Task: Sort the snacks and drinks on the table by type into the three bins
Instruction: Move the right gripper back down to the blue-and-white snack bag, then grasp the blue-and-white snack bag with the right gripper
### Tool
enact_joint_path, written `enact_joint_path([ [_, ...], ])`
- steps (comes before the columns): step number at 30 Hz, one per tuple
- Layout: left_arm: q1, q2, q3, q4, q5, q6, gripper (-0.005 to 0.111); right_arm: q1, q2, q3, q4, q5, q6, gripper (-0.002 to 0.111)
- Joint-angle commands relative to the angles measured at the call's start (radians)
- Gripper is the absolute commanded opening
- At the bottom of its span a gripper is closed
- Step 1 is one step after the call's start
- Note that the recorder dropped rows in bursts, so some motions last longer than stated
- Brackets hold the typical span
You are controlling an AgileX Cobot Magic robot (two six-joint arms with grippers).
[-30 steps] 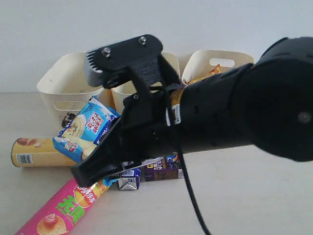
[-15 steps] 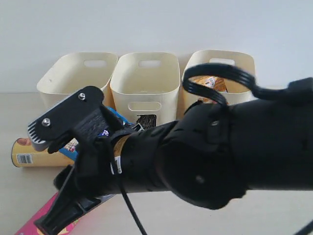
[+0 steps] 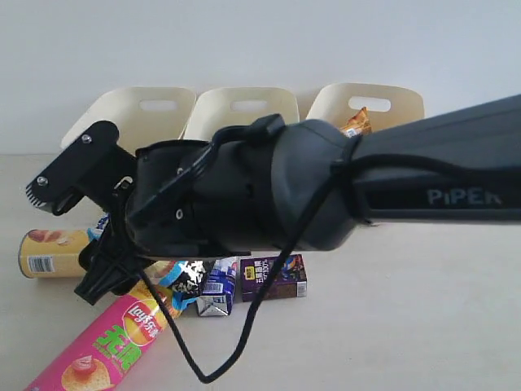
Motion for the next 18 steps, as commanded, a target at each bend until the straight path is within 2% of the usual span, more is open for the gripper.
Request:
enact_joint_path([
  [1, 0.000, -0.003, 0.004, -0.008, -0.004, 0.001, 0.004, 0.000, 0.032, -0.008, -0.115, -0.031, 0.112, 0.078],
  [11, 0.000, -0.003, 0.004, -0.008, -0.004, 0.001, 0.004, -0.004, 0.129, -0.020, -0.397, -0.018, 0.375, 0.078],
  [18, 0.000, -0.003, 0.004, -0.008, -0.004, 0.001, 0.004, -0.060, 0.171, -0.026, -0.413, -0.024, 0.483, 0.078],
])
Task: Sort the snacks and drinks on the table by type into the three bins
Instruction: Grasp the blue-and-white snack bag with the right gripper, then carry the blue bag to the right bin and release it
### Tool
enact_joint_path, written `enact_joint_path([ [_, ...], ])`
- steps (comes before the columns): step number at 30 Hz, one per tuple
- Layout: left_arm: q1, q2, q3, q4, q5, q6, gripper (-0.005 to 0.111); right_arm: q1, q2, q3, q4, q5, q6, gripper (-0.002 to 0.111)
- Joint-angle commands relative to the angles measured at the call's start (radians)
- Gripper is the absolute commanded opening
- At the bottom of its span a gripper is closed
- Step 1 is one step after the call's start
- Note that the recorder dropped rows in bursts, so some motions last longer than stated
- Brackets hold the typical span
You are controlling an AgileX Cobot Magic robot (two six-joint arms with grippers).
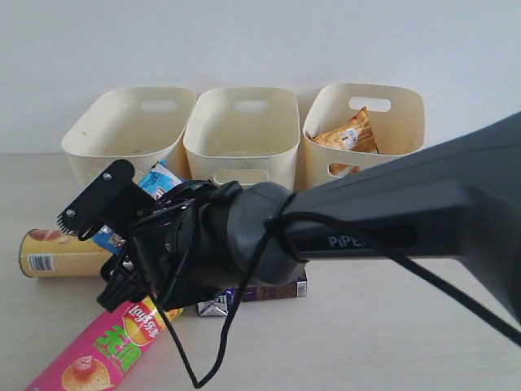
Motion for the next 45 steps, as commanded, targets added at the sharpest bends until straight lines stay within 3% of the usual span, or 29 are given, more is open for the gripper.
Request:
enact_joint_path([
  [1, 0.000, -0.003, 0.004, -0.008, -0.004, 0.001, 0.004, -0.031, 0.005, -0.006, -0.007, -0.010, 0.055, 0.075],
  [2, 0.000, -0.003, 0.004, -0.008, -0.004, 0.001, 0.004, -0.031, 0.005, -0.006, -0.007, -0.010, 0.055, 0.073],
  [4, 0.000, -0.003, 0.004, -0.008, -0.004, 0.001, 0.004, -0.029, 0.005, -0.006, 0.005, -0.014, 0.055, 0.052],
  [6, 0.000, -0.003, 0.004, -0.008, -0.004, 0.001, 0.004, -0.020, -0.010, -0.006, 0.066, -0.003, 0.055, 0.012],
  [7, 0.000, -0.003, 0.004, -0.008, -0.004, 0.001, 0.004, -0.020, -0.019, -0.006, 0.072, 0.002, 0.055, 0.001],
  [13, 0.000, -0.003, 0.004, -0.008, -0.004, 0.001, 0.004, 0.009, -0.114, -0.006, 0.115, 0.017, 0.046, 0.000],
  [18, 0.000, -0.003, 0.004, -0.008, -0.004, 0.001, 0.004, 0.011, -0.179, -0.006, 0.274, 0.050, -0.021, 0.000],
  [30, 0.000, -0.003, 0.004, -0.008, -0.004, 0.001, 0.004, 0.009, -0.346, -0.006, 0.924, 0.327, -0.700, 0.000],
  [39, 0.000, -0.003, 0.004, -0.008, -0.004, 0.001, 0.004, 0.004, -0.479, -0.004, 0.946, 0.464, -0.835, 0.000],
  [45, 0.000, -0.003, 0.004, -0.008, -0.004, 0.001, 0.004, -0.105, -0.557, -0.004, 0.958, 0.518, -0.874, 0.000],
])
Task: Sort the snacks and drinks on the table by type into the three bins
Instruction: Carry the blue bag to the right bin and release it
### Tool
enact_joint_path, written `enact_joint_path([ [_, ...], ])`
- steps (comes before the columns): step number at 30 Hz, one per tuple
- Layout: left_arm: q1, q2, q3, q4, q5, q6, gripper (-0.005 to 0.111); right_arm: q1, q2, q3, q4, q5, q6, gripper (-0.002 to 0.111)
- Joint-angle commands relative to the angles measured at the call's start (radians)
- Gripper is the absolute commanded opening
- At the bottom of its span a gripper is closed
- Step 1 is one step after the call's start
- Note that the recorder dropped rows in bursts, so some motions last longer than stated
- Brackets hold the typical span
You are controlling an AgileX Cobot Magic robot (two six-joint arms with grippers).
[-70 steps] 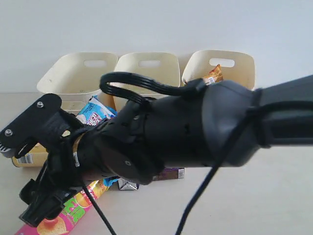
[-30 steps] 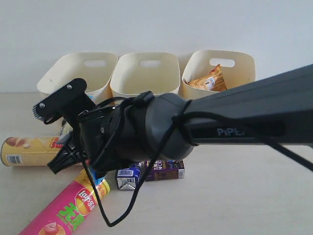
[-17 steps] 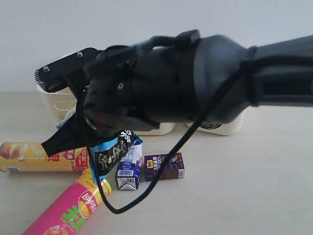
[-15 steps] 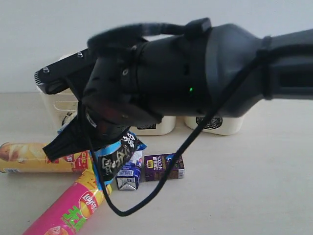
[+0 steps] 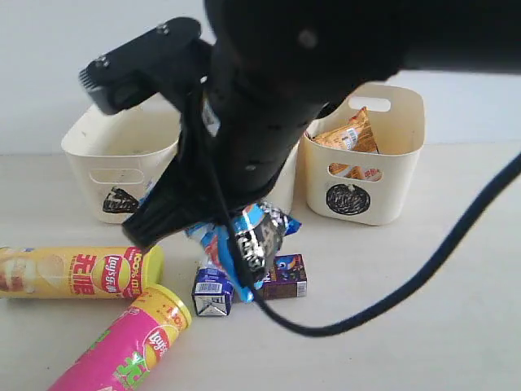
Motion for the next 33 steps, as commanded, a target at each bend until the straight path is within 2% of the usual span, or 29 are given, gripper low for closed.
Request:
enact_joint_path([
  [1, 0.000, -0.003, 0.004, -0.008, -0.004, 0.001, 0.004, -0.104, -0.062, -0.004, -0.010, 0.030, -0.037, 0.000],
  [8, 0.000, -0.003, 0.004, -0.008, -0.004, 0.001, 0.004, -0.325, -0.093, -0.004, -0.010, -0.029, -0.043, 0.000],
  [12, 0.000, -0.003, 0.004, -0.008, -0.004, 0.001, 0.004, -0.418, -0.093, -0.004, -0.010, -0.097, -0.043, 0.000],
  [16, 0.000, -0.003, 0.004, -0.008, -0.004, 0.001, 0.004, -0.484, -0.093, -0.004, -0.014, -0.202, -0.043, 0.000],
  [25, 0.000, -0.003, 0.004, -0.008, -0.004, 0.001, 0.004, -0.616, -0.044, -0.004, -0.023, -0.588, -0.046, 0.000],
  [33, 0.000, -0.003, 0.004, -0.008, -0.004, 0.001, 0.004, -0.666, 0.077, -0.004, -0.051, -0.656, -0.054, 0.000],
])
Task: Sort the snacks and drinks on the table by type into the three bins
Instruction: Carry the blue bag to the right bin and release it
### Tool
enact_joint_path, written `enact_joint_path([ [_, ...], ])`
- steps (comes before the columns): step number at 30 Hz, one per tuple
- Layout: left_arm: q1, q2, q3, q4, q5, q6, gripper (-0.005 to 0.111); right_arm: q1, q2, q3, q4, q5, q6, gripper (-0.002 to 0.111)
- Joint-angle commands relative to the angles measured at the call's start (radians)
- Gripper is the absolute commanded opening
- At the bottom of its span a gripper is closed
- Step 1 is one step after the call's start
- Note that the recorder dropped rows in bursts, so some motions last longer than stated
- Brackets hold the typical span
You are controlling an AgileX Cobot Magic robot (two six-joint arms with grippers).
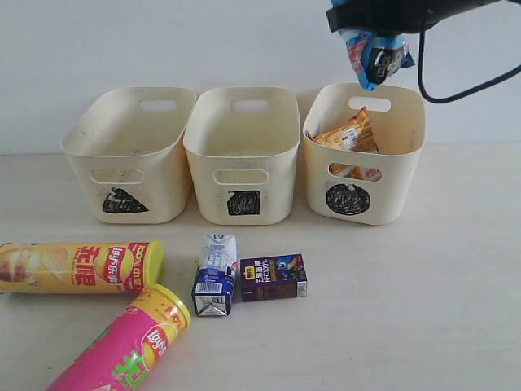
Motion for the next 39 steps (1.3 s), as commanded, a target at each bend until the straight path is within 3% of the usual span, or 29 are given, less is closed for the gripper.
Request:
enact_joint_path([
  [1, 0.000, -0.003, 0.004, -0.008, -0.004, 0.001, 0.004, -0.017, 0.061, -0.004, -0.039, -0.046, -0.018, 0.000],
  [11, 0.000, -0.003, 0.004, -0.008, -0.004, 0.001, 0.004, -0.017, 0.154, -0.004, -0.137, -0.103, -0.027, 0.001],
  [14, 0.000, -0.003, 0.004, -0.008, -0.004, 0.001, 0.004, -0.017, 0.171, -0.004, -0.140, -0.113, -0.027, 0.012],
  [20, 0.038, -0.003, 0.004, -0.008, -0.004, 0.001, 0.004, -0.017, 0.212, -0.004, -0.177, -0.122, -0.029, 0.058],
  [23, 0.059, -0.003, 0.004, -0.008, -0.004, 0.001, 0.004, -0.018, 0.224, -0.004, -0.177, -0.134, -0.029, 0.070],
  [26, 0.067, -0.003, 0.004, -0.008, -0.004, 0.001, 0.004, -0.018, 0.223, -0.004, -0.177, -0.136, -0.029, 0.073],
  [33, 0.067, -0.003, 0.004, -0.008, -0.002, 0.001, 0.004, -0.018, 0.199, -0.005, -0.179, -0.136, -0.023, 0.068],
  [35, 0.067, -0.003, 0.004, -0.008, -0.002, 0.001, 0.004, -0.018, 0.182, -0.005, -0.179, -0.123, -0.017, 0.056],
  [39, 0.067, -0.003, 0.004, -0.008, -0.002, 0.001, 0.004, -0.018, 0.137, -0.005, -0.179, -0.016, -0.007, 0.003],
])
